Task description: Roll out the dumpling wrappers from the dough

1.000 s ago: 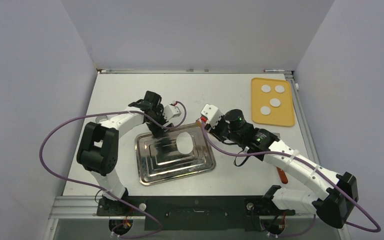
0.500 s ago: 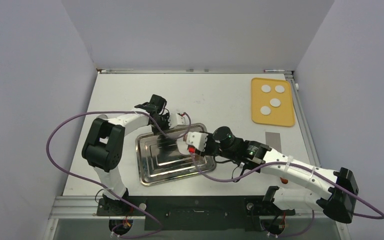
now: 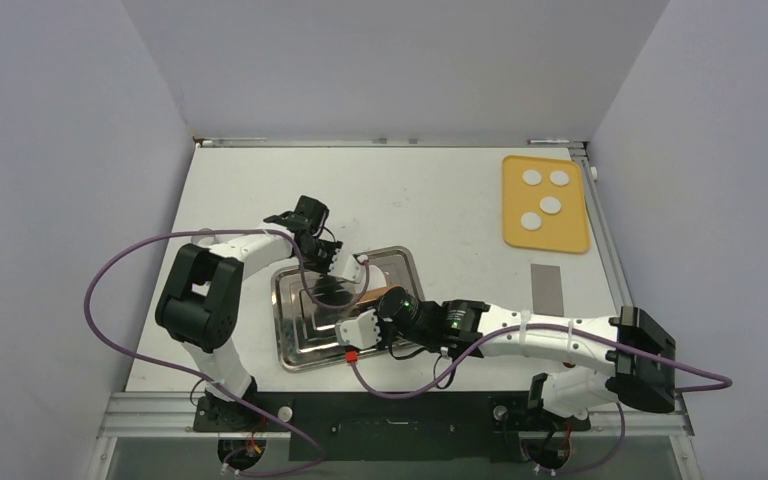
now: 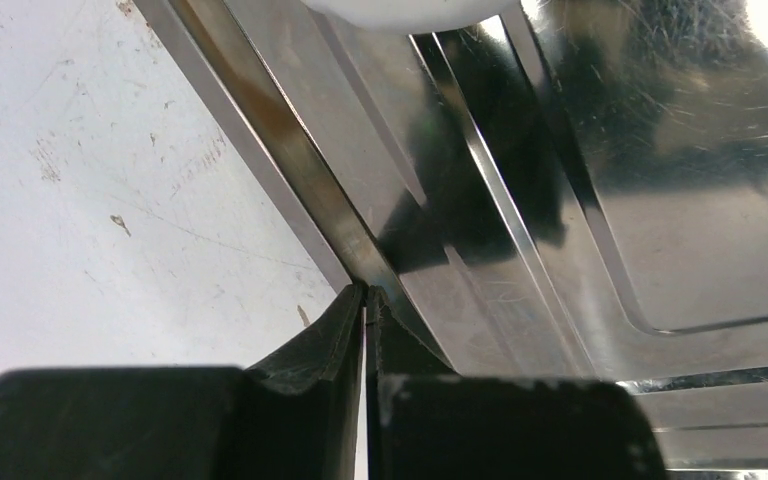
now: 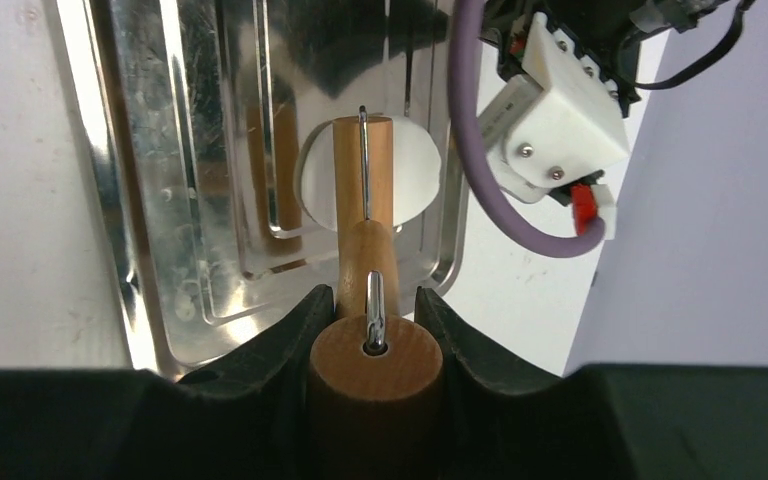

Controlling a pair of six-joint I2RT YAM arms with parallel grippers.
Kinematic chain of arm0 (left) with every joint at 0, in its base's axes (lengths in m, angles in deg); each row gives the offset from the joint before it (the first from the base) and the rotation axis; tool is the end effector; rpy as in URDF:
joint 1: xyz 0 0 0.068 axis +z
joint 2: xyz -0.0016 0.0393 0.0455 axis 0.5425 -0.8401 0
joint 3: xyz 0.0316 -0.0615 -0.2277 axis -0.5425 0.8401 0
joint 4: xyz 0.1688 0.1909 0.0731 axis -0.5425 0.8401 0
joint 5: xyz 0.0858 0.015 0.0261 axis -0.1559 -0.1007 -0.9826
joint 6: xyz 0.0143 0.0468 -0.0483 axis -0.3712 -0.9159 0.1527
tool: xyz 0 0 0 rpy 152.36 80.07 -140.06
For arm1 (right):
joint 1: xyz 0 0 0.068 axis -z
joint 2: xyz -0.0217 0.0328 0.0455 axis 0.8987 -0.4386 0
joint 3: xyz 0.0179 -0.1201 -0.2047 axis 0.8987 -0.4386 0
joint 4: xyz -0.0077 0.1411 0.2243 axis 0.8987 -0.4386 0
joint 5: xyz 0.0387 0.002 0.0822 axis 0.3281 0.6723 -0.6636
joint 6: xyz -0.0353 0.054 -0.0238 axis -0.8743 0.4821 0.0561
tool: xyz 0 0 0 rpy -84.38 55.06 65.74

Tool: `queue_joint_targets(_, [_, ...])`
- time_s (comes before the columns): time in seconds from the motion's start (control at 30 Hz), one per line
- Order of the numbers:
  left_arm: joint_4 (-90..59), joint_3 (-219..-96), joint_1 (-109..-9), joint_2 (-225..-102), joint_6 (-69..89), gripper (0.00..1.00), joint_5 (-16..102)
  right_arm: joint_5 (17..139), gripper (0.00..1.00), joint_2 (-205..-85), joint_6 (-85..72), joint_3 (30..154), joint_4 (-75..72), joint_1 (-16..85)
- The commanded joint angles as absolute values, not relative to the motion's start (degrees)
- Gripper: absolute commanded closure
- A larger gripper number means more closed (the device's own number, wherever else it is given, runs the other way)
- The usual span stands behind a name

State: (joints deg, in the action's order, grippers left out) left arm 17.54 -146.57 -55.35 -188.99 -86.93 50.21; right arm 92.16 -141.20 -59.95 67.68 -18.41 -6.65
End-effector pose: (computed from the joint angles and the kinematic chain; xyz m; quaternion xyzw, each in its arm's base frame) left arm 0.3037 -0.1420 0.1055 0.8033 0.5560 -0.0271 0.2118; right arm 0.1098 0.2937 0.1921 -0.7708 0.4979 0.0320 0.3961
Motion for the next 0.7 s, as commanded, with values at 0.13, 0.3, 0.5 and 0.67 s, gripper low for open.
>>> queue_joint_targets(0.13, [21.1,-150.2,-53.8,-190.9,-77.4,0.87,55.5,96.4,0.92,-138.0,-61.1,70.2,-14.6,-4.7])
queue_joint_targets(0.3, [23.7,-152.7,-53.7,-191.4,-69.2,0.46,55.8,95.4,0.92,-134.9,-59.8,68.6,-13.0,-2.4])
queue_joint_targets(0.5, [19.9,-156.3,-54.3,-197.0,-55.4,0.43,48.5,93.4,0.92,-131.9,-58.4,67.4,-11.3,0.0])
queue_joint_targets(0.67, [19.9,-155.7,-57.8,-200.1,-54.4,0.48,43.7,92.8,0.92,-130.8,-57.5,66.8,-11.2,0.7])
